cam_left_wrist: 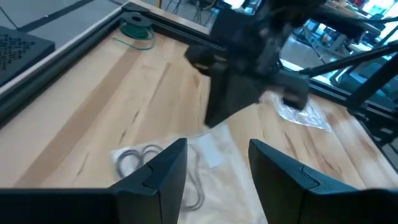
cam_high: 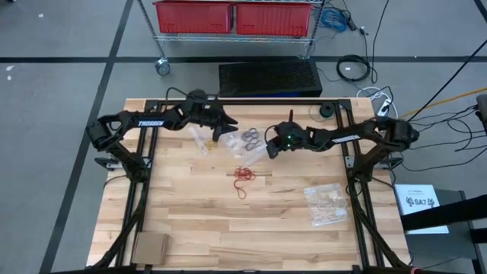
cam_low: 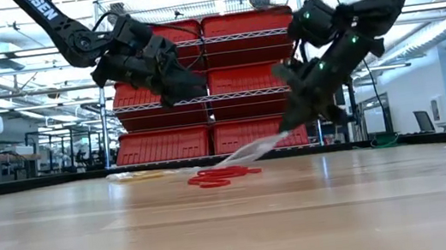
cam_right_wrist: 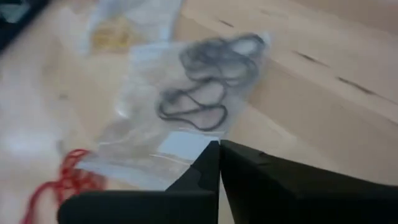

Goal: Sort rubber bands
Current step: Close the top right transparent zip bag

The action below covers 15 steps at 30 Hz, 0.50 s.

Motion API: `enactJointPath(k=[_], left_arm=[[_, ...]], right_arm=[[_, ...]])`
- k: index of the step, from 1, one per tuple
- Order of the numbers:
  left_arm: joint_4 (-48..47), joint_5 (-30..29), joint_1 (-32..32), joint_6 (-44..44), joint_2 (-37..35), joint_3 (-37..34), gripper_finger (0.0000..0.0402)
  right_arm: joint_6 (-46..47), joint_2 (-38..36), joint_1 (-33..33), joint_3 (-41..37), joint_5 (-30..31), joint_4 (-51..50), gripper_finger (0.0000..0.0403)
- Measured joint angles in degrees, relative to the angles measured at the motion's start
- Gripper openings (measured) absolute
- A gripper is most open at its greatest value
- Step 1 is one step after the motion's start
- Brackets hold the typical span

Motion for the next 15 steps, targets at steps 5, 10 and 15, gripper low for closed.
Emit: enactJointPath(k=[5,10,15], left_arm=[[0.0,-0.2,0.2,2.2,0.0,0.0,0.0176],[0.4,-2.9,-2.0,7.3,0.0,0.0,0.0176],[3.0,-7.9,-3.0,7.5,0.0,0.0,0.0176]], right_arm=[[-3.6,-4.5,-0.1,0.6,-1.2,-0.8,0.0001],[-11.3,-7.6,0.0,5.0,-2.7,-7.5,0.0000],[-21.5,-8.1,-0.9,12.8,-2.7,-20.9,0.0000]])
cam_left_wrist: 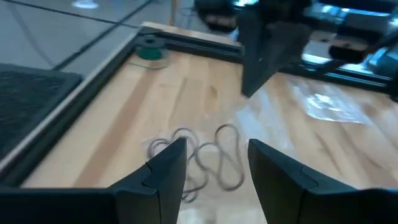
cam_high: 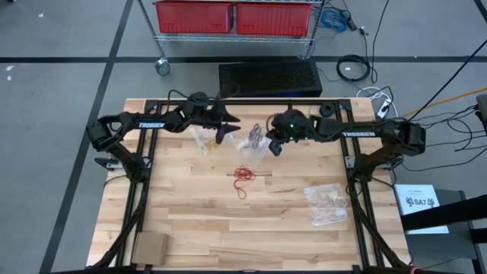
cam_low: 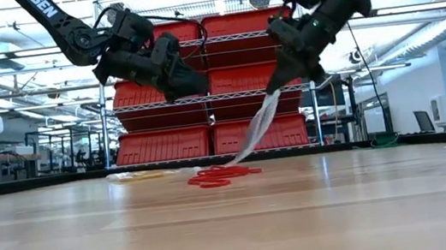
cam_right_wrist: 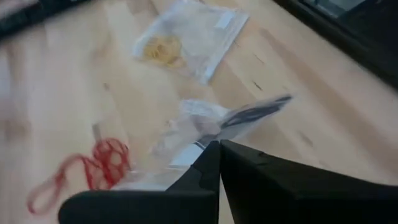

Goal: Sort rubber bands
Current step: Close the top right transparent zip bag

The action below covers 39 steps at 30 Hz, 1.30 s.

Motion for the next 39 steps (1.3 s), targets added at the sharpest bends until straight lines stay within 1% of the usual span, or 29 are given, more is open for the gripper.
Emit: enactJointPath(k=[4,7,10,12,14,16,21,23,25,27,29,33,36,39], left_arm=[[0.0,-4.6,0.0,-0.5,0.0,0.0,0.0176],[-0.1,-5.0,0.0,-1.8,0.0,0.0,0.0176],[-0.1,-5.0,0.0,-1.9,0.0,0.0,0.0176],[-0.2,-5.0,0.0,-1.9,0.0,0.0,0.0176],[-0.3,-5.0,0.0,-1.9,0.0,0.0,0.0176],[-0.4,-5.0,0.1,-2.0,0.0,0.0,0.0176],[-0.5,-5.1,0.2,-1.9,0.0,0.0,0.0176],[-0.5,-5.2,0.2,-1.9,0.0,0.0,0.0176],[-0.5,-5.2,0.2,-2.0,0.0,0.0,0.0176],[-0.5,-5.2,0.2,-2.0,0.0,0.0,0.0176],[-0.5,-5.3,0.2,-2.3,0.0,0.0,0.0176],[-0.6,-7.3,0.2,-3.3,0.0,0.0,0.0176],[-0.7,-7.6,0.3,-3.4,0.0,0.0,0.0176],[-1.1,-7.6,0.3,-3.4,0.0,0.0,0.0176]], right_arm=[[-6.9,0.4,-3.2,4.3,0.2,-5.3,0.0000],[-8.3,0.4,-6.6,5.4,-0.1,-5.6,0.0000],[-8.2,0.4,-10.1,5.5,-2.6,-6.7,0.0002],[-7.3,0.6,-11.8,5.5,-4.0,-7.7,0.0011],[-5.5,0.7,-12.8,5.5,-5.1,-9.4,0.0029],[-3.5,0.7,-13.0,5.5,-5.4,-10.4,0.0055],[1.6,0.7,-11.6,5.5,-5.4,-13.0,0.0140],[5.0,0.7,-10.8,5.3,-3.9,-14.9,0.0175],[9.4,0.7,-9.6,3.4,-2.1,-16.4,0.0205],[15.2,0.7,-8.3,0.0,-0.8,-16.6,0.0229],[21.5,0.7,-7.1,-4.4,-0.7,-14.4,0.0245],[35.8,0.7,-4.9,-12.9,2.6,-2.8,0.0261],[41.6,0.7,-4.2,-17.0,7.3,4.0,0.0262],[45.1,1.1,-4.2,-18.6,13.3,5.8,0.0257]])
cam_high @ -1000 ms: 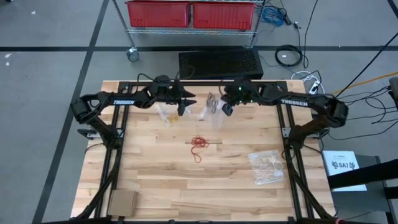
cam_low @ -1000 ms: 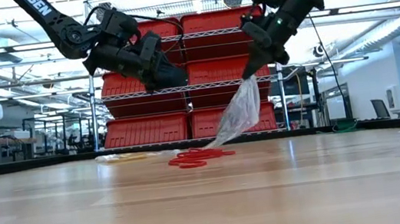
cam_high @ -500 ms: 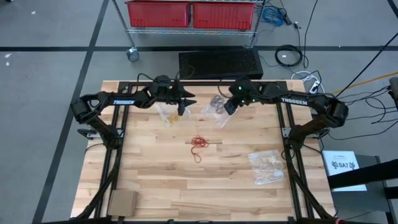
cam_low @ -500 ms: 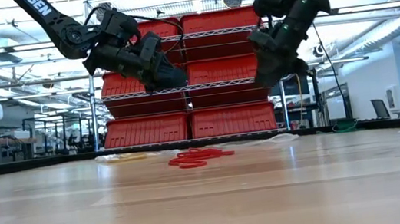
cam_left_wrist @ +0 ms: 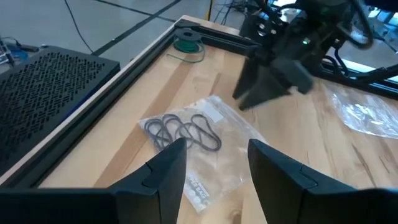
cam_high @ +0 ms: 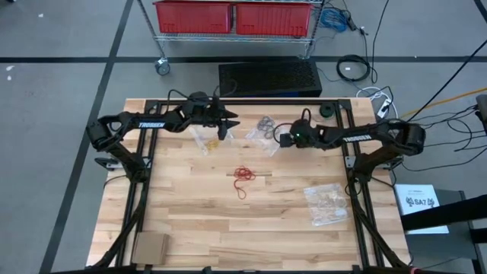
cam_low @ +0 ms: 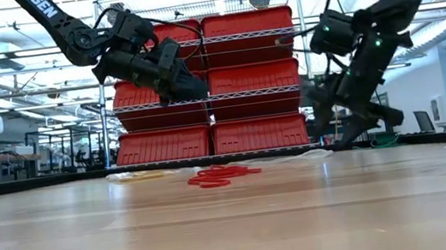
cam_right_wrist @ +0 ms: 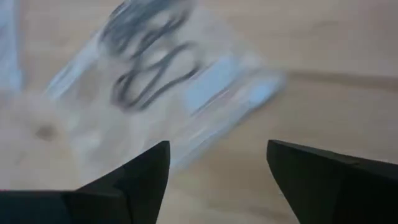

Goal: Sort rubber bands
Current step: Close the top right transparent zip bag

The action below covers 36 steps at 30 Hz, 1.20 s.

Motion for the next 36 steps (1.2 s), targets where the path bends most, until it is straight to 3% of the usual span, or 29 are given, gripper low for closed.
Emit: enactJointPath(k=[12,21,27,33,36], left_arm=[[-1.0,-0.4,0.4,0.0,0.0,0.0,0.0176],[-0.8,-0.5,0.8,-0.1,0.0,0.0,0.0176],[-0.5,-0.2,0.8,-0.1,0.0,0.0,0.0176],[-0.5,2.8,0.8,-0.1,0.0,0.0,0.0176],[-0.7,3.9,0.4,-0.1,0.0,0.0,0.0176]], right_arm=[[1.5,13.9,-0.3,0.1,3.2,17.5,0.0195],[-11.2,10.0,0.1,0.0,2.8,19.6,0.0012],[-18.6,4.6,0.0,0.5,2.5,20.8,0.0004],[-27.7,-1.9,0.0,3.2,-5.2,19.8,0.0001],[-29.0,-3.2,0.0,5.8,-7.3,13.3,0.0009]])
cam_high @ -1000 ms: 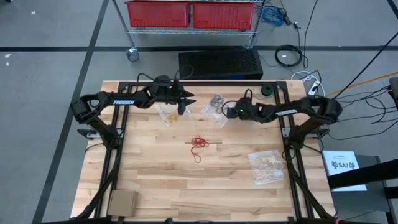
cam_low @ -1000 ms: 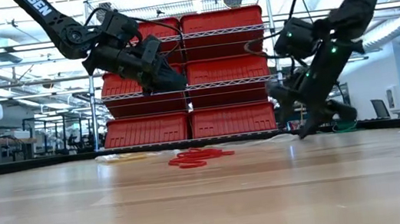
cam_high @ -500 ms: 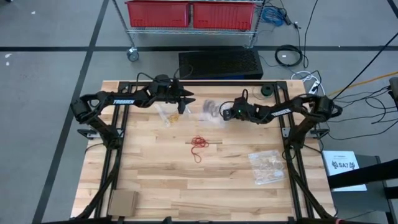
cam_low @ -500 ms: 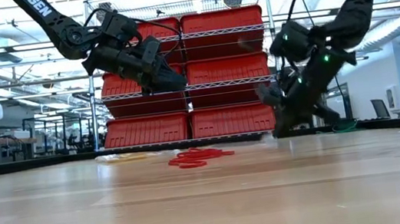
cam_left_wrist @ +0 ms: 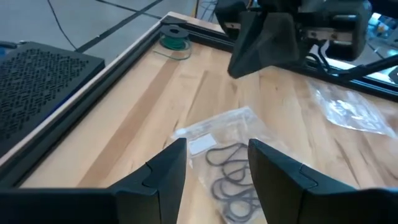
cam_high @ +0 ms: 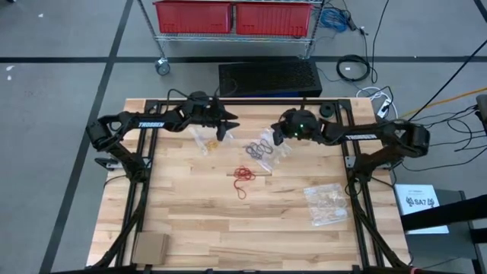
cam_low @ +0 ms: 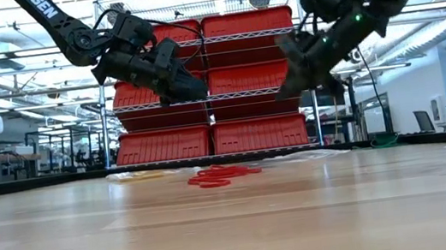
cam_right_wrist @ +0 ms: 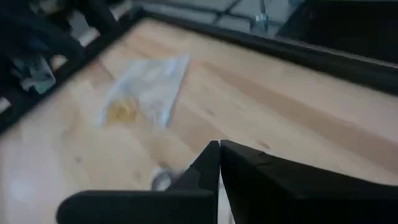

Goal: Sort rubber bands
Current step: Close the top right transparent zip bag

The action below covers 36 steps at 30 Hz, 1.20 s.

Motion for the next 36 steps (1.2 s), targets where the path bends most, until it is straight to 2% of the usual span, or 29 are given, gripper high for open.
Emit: enactJointPath(k=[4,12,16,20,27,31,36], left_arm=[[-0.1,0.0,-0.2,0.0,0.0,0.0,0.0176],[-0.3,-0.5,-0.2,0.0,0.0,0.0,0.0176],[-0.3,-0.6,-0.2,0.0,0.0,0.0,0.0176],[-0.2,-0.6,-0.2,0.0,0.0,0.0,0.0176],[0.2,-1.9,-0.2,-0.3,0.0,0.0,0.0176],[0.2,-2.8,-0.1,-1.4,0.0,0.0,0.0176],[0.3,-2.8,-0.2,-1.5,0.0,0.0,0.0176]], right_arm=[[-0.8,2.2,-0.1,1.0,0.1,-6.4,0.0050],[0.4,11.9,0.0,1.0,0.4,-5.0,0.0173],[0.8,16.2,-0.1,1.0,1.5,-2.5,0.0198],[0.7,19.8,-0.1,1.3,2.9,0.0,0.0170],[-0.1,20.3,-0.1,1.3,3.6,1.2,0.0019],[-2.1,16.9,0.2,0.9,1.6,-0.3,0.0014],[-8.5,9.8,1.8,1.0,2.6,0.7,0.0003]])
